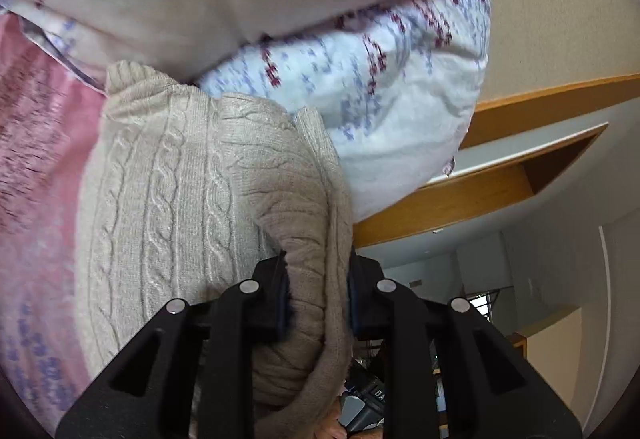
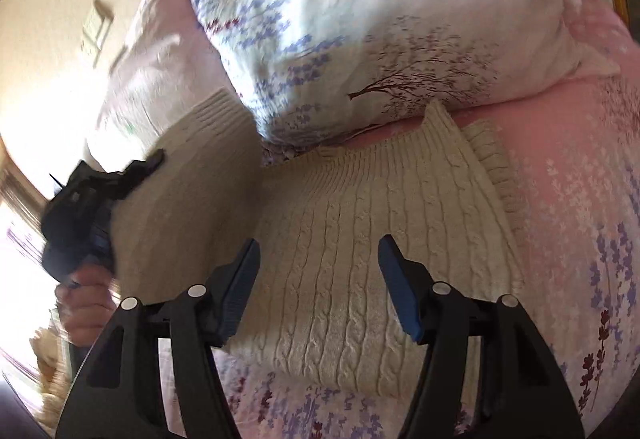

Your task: Fold small clothes

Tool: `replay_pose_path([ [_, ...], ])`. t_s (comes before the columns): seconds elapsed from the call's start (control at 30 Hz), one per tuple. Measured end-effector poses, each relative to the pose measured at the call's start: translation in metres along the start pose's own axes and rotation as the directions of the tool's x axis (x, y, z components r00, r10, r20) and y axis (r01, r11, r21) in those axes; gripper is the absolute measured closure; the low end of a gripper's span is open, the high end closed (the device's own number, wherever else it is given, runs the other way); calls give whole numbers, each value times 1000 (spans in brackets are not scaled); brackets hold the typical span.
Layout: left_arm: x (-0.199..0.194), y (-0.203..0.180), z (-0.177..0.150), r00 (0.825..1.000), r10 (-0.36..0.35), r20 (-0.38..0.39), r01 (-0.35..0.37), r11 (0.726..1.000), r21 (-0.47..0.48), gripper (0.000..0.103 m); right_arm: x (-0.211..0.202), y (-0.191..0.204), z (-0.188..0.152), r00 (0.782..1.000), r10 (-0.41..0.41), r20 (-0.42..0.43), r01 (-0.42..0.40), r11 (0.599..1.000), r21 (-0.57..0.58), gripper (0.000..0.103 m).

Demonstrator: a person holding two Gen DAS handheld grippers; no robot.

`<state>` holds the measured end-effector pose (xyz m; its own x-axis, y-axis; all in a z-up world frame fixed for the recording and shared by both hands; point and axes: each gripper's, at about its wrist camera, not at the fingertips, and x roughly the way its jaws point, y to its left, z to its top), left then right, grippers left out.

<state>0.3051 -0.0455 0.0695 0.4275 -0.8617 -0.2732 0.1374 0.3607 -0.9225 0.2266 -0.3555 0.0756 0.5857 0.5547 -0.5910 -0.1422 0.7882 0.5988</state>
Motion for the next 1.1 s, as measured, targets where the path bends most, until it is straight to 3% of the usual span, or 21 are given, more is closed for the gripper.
replay_pose_path([
  [0.13,71,5,-23,991,8,-131,-14,999,-41,81,-6,-34,5,986,161,-35,-152,972,178,26],
  [0.27,103,17,-39,973,-4,-229,-17,996,-92,72,-5,-59,5,972,231,-40,-207,927,311,18],
  [0.33,94,15,-36,973,-56,-222,34,994,-102,71,0,-66,6,969,240,-54,-208,916,344,18],
  [0.43,62,3,-27,981,-55,-184,50,998,-31,50,4,-70,9,967,242,-77,-199,911,363,18],
  [0.53,25,-9,-27,988,56,-142,-39,992,118,44,10,-70,16,967,238,-92,-188,909,373,18],
  [0.63,-4,-2,-30,976,187,-109,-163,967,197,42,12,-75,25,975,207,-83,-162,913,374,20],
  [0.67,-11,3,-31,971,216,-103,-191,959,209,42,14,-75,27,979,189,-80,-147,918,368,22],
  [0.77,-22,18,-28,954,283,-94,-256,939,230,42,24,-73,34,989,110,-96,-71,937,343,41],
  [0.8,-21,21,-28,951,294,-96,-266,936,229,42,27,-74,35,992,72,-103,-35,945,324,57],
  [0.83,-20,25,-28,949,299,-101,-270,936,226,42,29,-71,35,994,26,-105,6,956,294,81],
  [0.97,-21,29,-32,941,323,-103,-289,923,253,38,21,-32,43,991,-137,-10,137,989,63,86],
  [1.1,-15,21,-34,941,321,-104,-280,915,290,38,-6,6,48,967,-204,152,221,969,-109,87],
])
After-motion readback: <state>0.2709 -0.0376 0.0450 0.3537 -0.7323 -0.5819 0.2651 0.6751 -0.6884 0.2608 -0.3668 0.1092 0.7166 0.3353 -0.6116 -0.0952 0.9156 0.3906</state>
